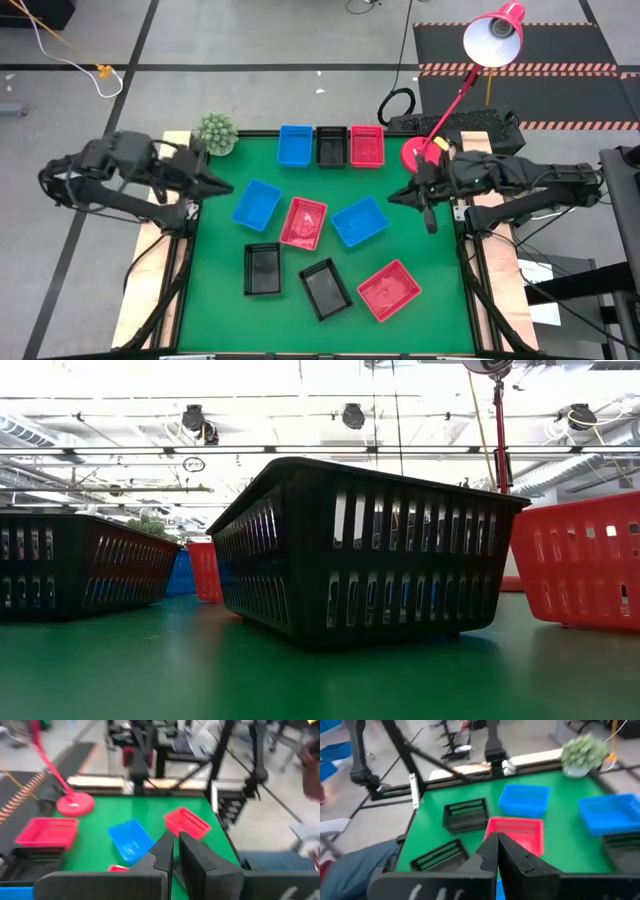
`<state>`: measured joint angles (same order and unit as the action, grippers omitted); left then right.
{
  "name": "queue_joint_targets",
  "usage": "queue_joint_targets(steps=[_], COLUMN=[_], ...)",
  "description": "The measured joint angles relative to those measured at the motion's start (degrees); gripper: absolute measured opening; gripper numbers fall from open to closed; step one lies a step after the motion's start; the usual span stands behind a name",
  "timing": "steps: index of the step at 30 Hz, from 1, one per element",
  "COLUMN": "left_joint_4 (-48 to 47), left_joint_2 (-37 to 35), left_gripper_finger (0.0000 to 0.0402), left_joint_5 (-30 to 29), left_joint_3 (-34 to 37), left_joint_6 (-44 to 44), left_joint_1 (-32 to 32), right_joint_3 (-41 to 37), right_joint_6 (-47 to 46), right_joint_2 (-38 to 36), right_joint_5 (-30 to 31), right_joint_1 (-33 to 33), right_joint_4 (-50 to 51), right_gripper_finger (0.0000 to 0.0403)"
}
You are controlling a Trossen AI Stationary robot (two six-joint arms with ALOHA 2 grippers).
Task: Stack baskets by color
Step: Stack the bottom red basket on the top red basket
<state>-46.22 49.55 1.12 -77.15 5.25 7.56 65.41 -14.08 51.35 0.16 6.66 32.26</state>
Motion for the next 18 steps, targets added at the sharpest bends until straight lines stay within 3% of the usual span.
queue_joint_targets(steps=[7,18], left_joint_4=[6.2,21.5], left_joint_2=[3.8,7.9], left_gripper_finger=[0.0031,0.0031], left_joint_5=[-10.5,-16.7], left_joint_3=[8.1,19.3], left_joint_6=[0.8,2.2], left_joint_1=[9.8,19.2], right_joint_3=[-1.3,-1.4], right_joint_6=[-10.4,-32.5], right_joint_2=[2.1,13.8], right_joint_5=[3.3,7.3], right_joint_1=[12.9,33.7], right_joint_4=[-0.3,4.7], right_gripper_finger=[0.0000,0.0005])
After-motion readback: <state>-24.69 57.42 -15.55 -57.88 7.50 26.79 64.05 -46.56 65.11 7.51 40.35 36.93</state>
